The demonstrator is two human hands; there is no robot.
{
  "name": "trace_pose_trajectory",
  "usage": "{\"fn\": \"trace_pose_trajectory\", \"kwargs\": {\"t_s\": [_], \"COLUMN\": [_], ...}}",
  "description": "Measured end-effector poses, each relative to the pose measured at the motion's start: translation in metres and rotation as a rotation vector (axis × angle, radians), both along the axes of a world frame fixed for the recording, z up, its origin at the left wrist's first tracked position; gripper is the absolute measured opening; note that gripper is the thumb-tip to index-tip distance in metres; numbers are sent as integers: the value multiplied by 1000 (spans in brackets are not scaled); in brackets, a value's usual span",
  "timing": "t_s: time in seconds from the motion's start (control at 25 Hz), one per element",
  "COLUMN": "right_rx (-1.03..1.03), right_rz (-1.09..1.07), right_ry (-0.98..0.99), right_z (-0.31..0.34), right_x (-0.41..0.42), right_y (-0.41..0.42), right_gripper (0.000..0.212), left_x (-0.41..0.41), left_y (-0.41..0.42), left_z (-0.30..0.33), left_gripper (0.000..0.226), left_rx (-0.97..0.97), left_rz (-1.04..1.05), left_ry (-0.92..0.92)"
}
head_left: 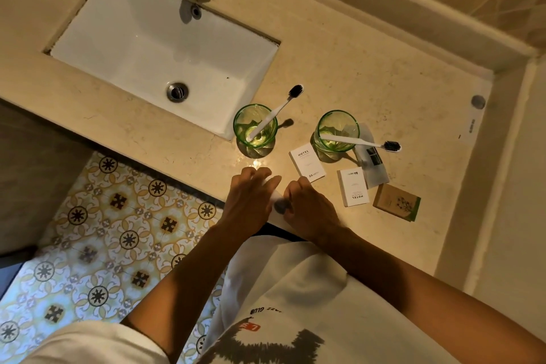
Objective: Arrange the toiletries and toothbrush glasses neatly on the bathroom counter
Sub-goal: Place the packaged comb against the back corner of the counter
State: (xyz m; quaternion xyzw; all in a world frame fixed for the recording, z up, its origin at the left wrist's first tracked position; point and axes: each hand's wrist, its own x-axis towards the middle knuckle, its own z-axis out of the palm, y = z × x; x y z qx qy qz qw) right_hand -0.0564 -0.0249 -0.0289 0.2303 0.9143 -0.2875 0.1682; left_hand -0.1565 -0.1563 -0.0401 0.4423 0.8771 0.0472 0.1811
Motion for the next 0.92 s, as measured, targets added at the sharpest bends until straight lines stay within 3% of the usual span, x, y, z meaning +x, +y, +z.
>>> {"fn": "trace_pose_trajectory", "kwargs": {"t_s": [0.2,0.28,0.4,0.52,0.68,0.8,0.92], "right_rx": [-103,-108,-193,-213,-421,-457,-643], "right_rz": [-10,44,77,135,-249,-508,-845], "right_ry": [47,92,140,175,141,344,556], "right_z": [9,22,66,110,148,162,157], "right_x": [3,2,1,0,-6,-5,-2], "right_y": [10,24,54,82,115,140,159], "right_gripper": [19,22,20,25,29,40,43], "left_x": [-8,-15,-22,-24,-31,-33,-28], "left_y": [-8,-18,-24,-14,17,49,91], "left_z": [12,22,63,90,109,118,127], "left_gripper": [5,10,13,8,10,10,13], "left_rx": [95,106,208,218,357,488,517], "left_rz": [-53,-86,183,344,425,503,513], "left_ry": [0,-173,-531,-759,-881,-970,-1020]}}
